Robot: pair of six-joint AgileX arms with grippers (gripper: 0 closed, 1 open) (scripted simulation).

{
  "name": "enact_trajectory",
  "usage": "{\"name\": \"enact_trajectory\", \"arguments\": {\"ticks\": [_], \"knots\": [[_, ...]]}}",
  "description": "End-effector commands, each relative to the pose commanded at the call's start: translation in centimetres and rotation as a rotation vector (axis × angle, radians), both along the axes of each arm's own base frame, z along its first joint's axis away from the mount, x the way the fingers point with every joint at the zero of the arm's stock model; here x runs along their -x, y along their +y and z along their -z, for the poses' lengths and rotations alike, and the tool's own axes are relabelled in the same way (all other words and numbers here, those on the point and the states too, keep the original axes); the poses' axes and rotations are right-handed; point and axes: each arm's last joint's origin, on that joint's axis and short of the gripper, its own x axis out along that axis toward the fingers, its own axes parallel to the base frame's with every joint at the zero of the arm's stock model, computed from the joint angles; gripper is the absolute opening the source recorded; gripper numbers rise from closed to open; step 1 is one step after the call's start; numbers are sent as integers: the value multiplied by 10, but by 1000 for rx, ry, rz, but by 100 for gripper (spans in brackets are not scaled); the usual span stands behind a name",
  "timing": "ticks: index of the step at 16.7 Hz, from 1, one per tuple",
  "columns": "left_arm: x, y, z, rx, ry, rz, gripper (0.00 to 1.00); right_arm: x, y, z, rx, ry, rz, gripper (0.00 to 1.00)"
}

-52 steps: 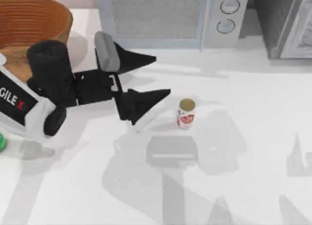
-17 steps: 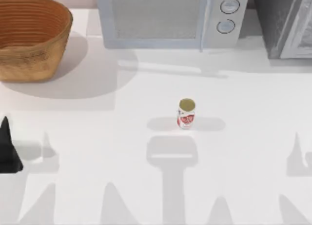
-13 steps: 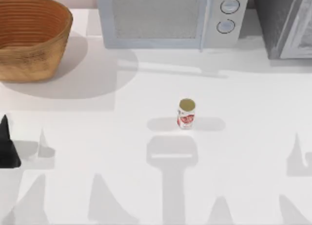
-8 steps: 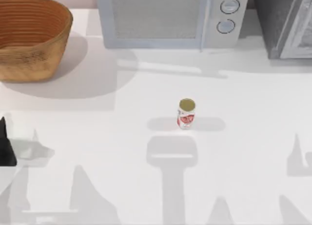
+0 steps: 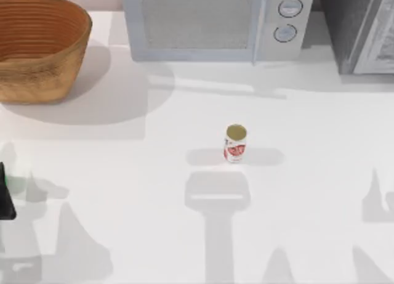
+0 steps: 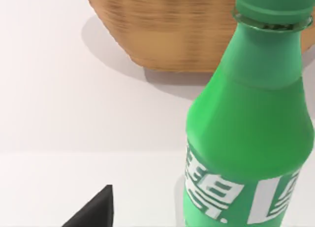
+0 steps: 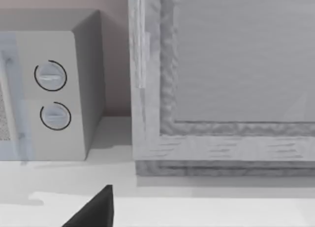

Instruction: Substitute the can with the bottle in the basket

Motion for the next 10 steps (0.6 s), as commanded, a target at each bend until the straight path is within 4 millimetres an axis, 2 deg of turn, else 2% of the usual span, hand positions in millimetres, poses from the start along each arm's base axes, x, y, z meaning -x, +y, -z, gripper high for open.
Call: {"name": "enact_trajectory", "arguments": {"ticks": [10], "knots": [[-3, 2, 5, 5, 12, 1, 100, 0, 0, 0, 0, 0, 0, 100]]}}
